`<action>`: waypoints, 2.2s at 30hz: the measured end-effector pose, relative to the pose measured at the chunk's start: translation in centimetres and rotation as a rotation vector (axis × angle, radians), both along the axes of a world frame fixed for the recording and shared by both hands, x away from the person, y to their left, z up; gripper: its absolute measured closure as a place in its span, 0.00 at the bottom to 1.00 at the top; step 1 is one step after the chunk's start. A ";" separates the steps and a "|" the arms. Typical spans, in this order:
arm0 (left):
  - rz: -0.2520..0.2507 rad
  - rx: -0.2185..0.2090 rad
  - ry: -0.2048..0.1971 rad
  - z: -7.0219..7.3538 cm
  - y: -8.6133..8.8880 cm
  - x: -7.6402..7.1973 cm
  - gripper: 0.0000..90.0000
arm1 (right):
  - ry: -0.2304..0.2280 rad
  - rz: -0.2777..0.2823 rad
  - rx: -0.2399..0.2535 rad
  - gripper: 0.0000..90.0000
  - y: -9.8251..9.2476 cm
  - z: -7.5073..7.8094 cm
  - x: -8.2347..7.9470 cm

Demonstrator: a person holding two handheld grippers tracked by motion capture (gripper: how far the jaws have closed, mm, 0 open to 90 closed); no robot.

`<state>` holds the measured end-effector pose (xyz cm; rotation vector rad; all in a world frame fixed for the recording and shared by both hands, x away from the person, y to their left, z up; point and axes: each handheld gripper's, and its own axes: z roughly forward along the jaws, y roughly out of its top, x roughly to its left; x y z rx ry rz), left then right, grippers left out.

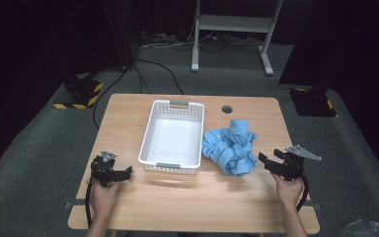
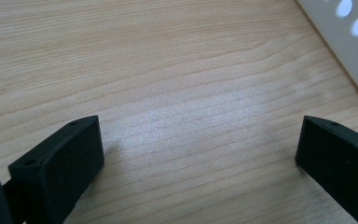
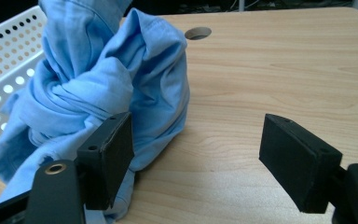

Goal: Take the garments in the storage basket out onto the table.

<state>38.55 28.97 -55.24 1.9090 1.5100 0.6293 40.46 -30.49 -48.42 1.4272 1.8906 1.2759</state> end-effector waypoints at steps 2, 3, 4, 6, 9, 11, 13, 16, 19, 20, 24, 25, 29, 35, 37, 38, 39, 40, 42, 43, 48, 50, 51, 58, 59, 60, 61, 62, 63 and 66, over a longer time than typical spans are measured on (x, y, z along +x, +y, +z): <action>0.000 0.000 0.000 0.0 0.0 0.0 0.01 | 0.001 -0.004 -0.002 0.29 0.0 -0.2 0.0; 0.000 0.000 0.000 0.0 0.0 0.0 0.01 | 0.005 -0.008 -0.003 0.29 0.0 -0.2 0.0; 0.000 0.000 0.000 0.0 0.0 0.0 0.01 | 0.006 -0.011 -0.008 0.29 0.0 -0.3 0.0; 0.000 0.000 0.000 0.0 0.0 0.0 0.01 | 0.010 -0.016 -0.012 0.29 0.0 -0.4 0.0; 0.000 0.000 0.000 0.0 0.0 0.0 0.01 | 0.018 -0.022 -0.026 0.29 0.1 -0.7 0.0; 0.000 0.000 0.000 0.0 0.0 0.0 0.01 | 0.022 -0.025 -0.035 0.29 0.1 -0.8 0.1; 0.000 0.000 0.000 0.0 0.0 0.0 0.01 | 0.024 -0.026 -0.037 0.29 0.1 -0.9 0.1; 0.000 0.000 0.000 0.0 0.0 0.0 0.01 | 0.035 -0.030 -0.051 0.29 0.2 -1.3 0.2; 0.000 0.000 0.000 0.0 0.0 0.0 0.01 | 0.042 -0.033 -0.067 0.29 0.3 -1.5 0.4; 0.000 0.000 0.000 0.0 0.0 0.0 0.01 | 0.045 -0.035 -0.071 0.29 0.4 -1.6 0.4; 0.000 0.000 0.000 0.0 0.0 0.0 0.01 | 0.051 -0.035 -0.076 0.29 0.7 -2.0 0.6; 0.000 0.000 0.000 0.0 0.0 0.0 0.01 | 0.052 -0.034 -0.078 0.29 0.7 -2.1 0.7; 0.000 0.000 0.000 0.0 0.0 0.0 0.01 | 0.060 -0.036 -0.091 0.29 1.0 -2.3 0.8; 0.000 0.000 0.000 0.0 0.0 0.0 0.01 | 0.076 -0.042 -0.094 0.29 1.1 -2.8 1.1; 0.000 0.000 0.000 0.0 0.0 0.0 0.01 | 0.084 -0.045 -0.097 0.29 1.1 -3.0 1.2; 0.000 0.000 0.000 0.0 0.0 0.0 0.01 | 0.084 -0.045 -0.097 0.29 1.1 -3.0 1.2; 0.000 0.000 0.000 0.0 0.0 0.0 0.01 | 0.088 -0.048 -0.097 0.29 1.1 -3.1 1.2; 0.000 0.000 0.000 0.0 0.0 0.0 0.01 | 0.093 -0.052 -0.092 0.29 1.1 -3.3 1.3; 0.000 0.000 0.000 0.0 0.0 0.0 0.01 | 0.100 -0.054 -0.098 0.29 1.0 -3.4 1.4; 0.000 0.000 0.000 0.0 0.0 0.0 0.01 | 0.100 -0.054 -0.098 0.29 1.0 -3.4 1.4; 0.000 0.000 0.000 0.0 0.0 0.0 0.01 | 0.116 -0.064 -0.104 0.29 1.0 -3.7 1.6; 0.001 0.001 0.000 0.0 0.0 0.0 0.01 | 0.120 -0.065 -0.106 0.29 1.1 -3.8 1.7; 0.001 0.001 0.000 0.0 0.0 0.0 0.01 | 0.124 -0.066 -0.107 0.29 1.1 -3.9 1.8; 0.002 0.000 0.000 0.0 0.0 0.0 0.01 | 0.138 -0.071 -0.117 0.29 1.7 -4.6 2.3; 0.001 0.001 0.000 0.0 0.0 0.0 0.01 | 0.140 -0.072 -0.116 0.29 1.8 -4.7 2.4; 0.001 0.001 0.001 0.0 0.0 0.0 0.01 | 0.142 -0.074 -0.116 0.29 1.9 -4.8 2.5; 0.001 0.002 0.000 0.0 0.0 0.0 0.01 | 0.141 -0.074 -0.119 0.29 1.9 -4.9 2.6; 0.001 0.001 0.001 0.0 0.0 0.0 0.01 | 0.142 -0.075 -0.119 0.29 2.0 -4.9 2.6; 0.001 0.001 0.000 0.0 0.0 0.0 0.01 | 0.143 -0.076 -0.121 0.29 2.1 -5.0 2.7; 0.002 0.000 0.000 0.0 0.0 0.0 0.01 | 0.146 -0.079 -0.125 0.29 2.2 -5.2 2.8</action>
